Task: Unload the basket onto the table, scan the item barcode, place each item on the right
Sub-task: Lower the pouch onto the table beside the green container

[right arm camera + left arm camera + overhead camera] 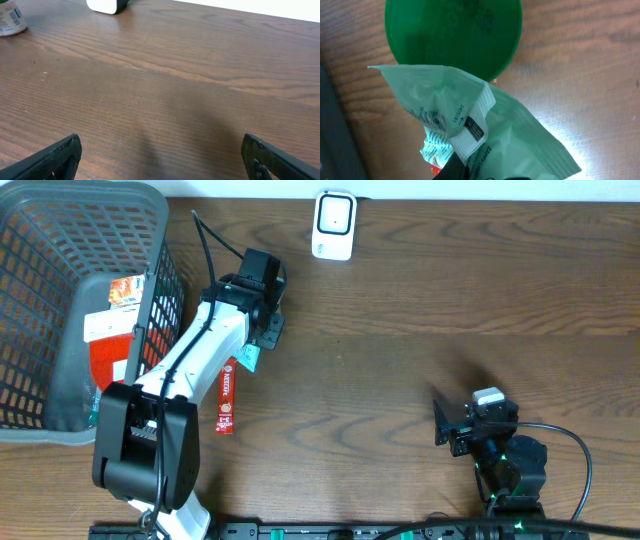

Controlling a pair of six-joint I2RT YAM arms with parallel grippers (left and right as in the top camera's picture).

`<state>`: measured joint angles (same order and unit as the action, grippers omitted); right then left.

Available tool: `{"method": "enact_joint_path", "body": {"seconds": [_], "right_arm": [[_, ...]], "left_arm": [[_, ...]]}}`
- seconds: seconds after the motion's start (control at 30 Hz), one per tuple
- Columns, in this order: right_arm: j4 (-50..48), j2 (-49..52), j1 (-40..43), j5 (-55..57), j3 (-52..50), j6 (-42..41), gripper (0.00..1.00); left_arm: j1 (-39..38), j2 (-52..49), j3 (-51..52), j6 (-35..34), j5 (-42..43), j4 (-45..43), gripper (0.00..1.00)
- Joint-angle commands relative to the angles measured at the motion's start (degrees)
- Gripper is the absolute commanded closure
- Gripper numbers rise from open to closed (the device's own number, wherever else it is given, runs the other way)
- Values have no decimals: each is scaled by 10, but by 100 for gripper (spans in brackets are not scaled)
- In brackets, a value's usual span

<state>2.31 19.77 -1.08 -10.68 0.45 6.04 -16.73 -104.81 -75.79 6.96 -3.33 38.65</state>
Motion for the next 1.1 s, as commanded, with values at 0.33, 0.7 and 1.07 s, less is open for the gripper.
{"method": "enact_joint_path", "body": {"seconds": [0.33,0.7,1.07], "right_arm": [[-2,1,-4,1,-1,-8,1],[-2,1,-4,1,-1,-8,1],[-4,1,-4,1,-1,-8,1]], "left_arm": [[0,-19,-3,-47,11,-82,92],[0,-19,-3,-43,-34,10,92],[0,-19,-3,-43,-28,42,89]]}}
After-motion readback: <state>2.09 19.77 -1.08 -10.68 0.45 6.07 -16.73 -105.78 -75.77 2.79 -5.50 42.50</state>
